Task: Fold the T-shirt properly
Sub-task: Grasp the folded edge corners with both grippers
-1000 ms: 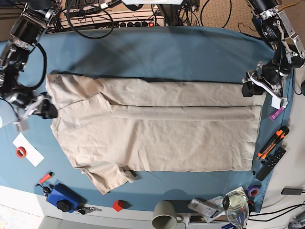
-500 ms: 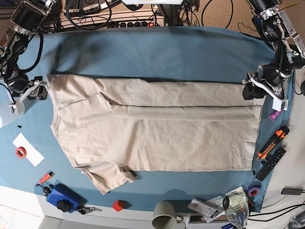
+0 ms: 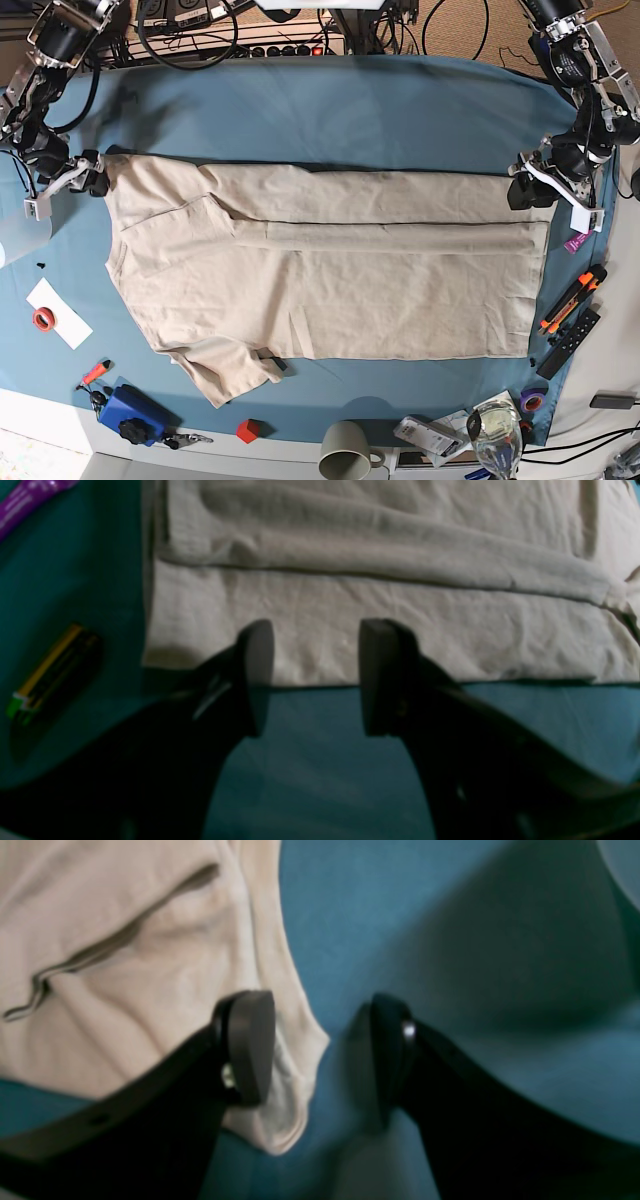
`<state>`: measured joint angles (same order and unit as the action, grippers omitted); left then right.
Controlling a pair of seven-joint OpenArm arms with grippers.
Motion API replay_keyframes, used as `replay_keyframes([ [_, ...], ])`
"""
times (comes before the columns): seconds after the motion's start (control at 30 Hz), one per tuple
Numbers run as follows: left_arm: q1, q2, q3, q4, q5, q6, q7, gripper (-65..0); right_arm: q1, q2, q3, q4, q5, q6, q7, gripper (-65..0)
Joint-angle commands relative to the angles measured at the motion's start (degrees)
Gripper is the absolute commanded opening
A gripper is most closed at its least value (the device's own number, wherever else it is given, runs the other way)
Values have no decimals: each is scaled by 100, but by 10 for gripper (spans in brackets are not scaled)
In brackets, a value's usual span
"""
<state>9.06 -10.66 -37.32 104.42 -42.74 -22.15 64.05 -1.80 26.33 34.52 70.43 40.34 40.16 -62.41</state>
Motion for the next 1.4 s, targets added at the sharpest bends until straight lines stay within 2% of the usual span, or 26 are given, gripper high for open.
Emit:
replay_keyframes([
  [0.0, -35, -66, -33, 125, -103, -24, -105, -369, -26, 46, -2, -50, 28, -16, -501, -338],
  [0.13, -35, -66, -33, 125, -101, -24, -133, -368, -26, 2, -2, -59, 772, -16, -1073, -338],
  [0.27, -35, -63, -33, 125, 42, -63, -350, -368, -28, -15, -7, -59, 1036, -16, -1268, -338],
  [0.33, -44, -63, -33, 125, 236, -197, -612, -369, -26, -13, -7, -59, 1134, -16, -1268, -338],
  [0.43, -122, -63, -33, 120, 807, -157, -1003, -368, -28, -15, -7, -59, 1172, -16, -1316, -338],
  [0.53, -245, -66, -33, 105, 1716, 186, -1270, -342, -26, -15, -7, -59, 1174, -16, -1388, -338],
  [0.6, -313, -81, -33, 20, 1989, 389, -1298, -310, -28, -13, -7, -59, 1174, -16, -1397, -338],
  [0.8, -337, -76, -31, -428, 1628, 570, -883, -306, -28, -13, -7, -59, 1172, -16, -1394, -338],
  [0.9, -339, -76, -31, -651, 1591, 603, -892, -306, -26, -13, -7, -59, 1174, -16, -1392, -339],
  [0.97, -337, -76, -31, -750, 1591, 748, -892, -306, -28, -13, -7, -59, 1174, -16, -1394, -339],
  [1.17, -433, -72, -31, -1023, 1283, 756, -868, -307, -28, -11, -7, -59, 1263, -16, -1397, -339],
  [1.37, -833, -63, -31, -1556, 1268, 758, -636, -307, -26, -13, -7, -59, 1427, -16, -1394, -340],
])
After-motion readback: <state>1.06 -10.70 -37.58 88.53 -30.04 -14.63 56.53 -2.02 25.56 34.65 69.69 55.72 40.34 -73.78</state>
